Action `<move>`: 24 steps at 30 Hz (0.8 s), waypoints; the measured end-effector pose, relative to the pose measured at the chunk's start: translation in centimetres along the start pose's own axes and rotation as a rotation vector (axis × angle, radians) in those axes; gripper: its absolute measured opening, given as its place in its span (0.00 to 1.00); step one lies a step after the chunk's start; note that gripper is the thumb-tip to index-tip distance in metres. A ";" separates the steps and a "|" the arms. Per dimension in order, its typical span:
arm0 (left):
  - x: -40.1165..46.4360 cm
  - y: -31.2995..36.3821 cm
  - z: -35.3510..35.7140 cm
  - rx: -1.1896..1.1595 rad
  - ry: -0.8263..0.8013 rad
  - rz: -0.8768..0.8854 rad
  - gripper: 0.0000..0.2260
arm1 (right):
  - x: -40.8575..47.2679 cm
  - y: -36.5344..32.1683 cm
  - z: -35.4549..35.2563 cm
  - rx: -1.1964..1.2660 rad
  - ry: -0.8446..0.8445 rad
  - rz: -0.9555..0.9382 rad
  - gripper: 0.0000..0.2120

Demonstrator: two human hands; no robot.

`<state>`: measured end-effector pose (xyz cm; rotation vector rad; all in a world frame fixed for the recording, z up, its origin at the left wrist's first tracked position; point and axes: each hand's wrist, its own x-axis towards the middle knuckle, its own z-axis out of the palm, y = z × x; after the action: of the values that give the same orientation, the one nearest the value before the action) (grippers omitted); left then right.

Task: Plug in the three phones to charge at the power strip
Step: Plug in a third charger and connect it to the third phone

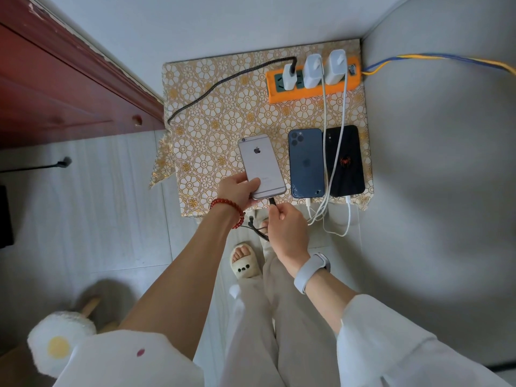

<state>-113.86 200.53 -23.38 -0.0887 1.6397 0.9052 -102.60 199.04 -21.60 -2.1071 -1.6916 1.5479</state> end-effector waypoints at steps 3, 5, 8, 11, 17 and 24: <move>0.1 -0.2 0.3 0.010 0.006 -0.013 0.13 | 0.2 0.4 0.1 0.000 -0.001 0.018 0.12; 0.2 -0.5 0.4 0.021 0.020 -0.019 0.13 | 0.4 0.8 0.0 -0.032 -0.017 0.017 0.12; 0.6 -1.1 0.6 0.005 0.028 -0.028 0.13 | 1.6 1.6 -0.4 -0.101 -0.107 0.002 0.13; 1.1 -1.7 1.0 0.046 0.026 -0.019 0.13 | 2.8 1.9 -1.2 -0.187 -0.169 -0.001 0.12; 2.3 -1.9 2.5 0.262 0.152 0.053 0.13 | 3.7 2.4 -1.9 -0.399 -0.175 -0.078 0.12; 2.0 -1.8 2.6 0.776 0.274 0.207 0.17 | 4.6 3.1 -2.0 -0.570 -0.016 -0.442 0.22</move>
<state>-111.39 201.66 -26.00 0.5186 2.1837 0.3594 -99.38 202.28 -25.29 -1.6988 -2.6136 1.0416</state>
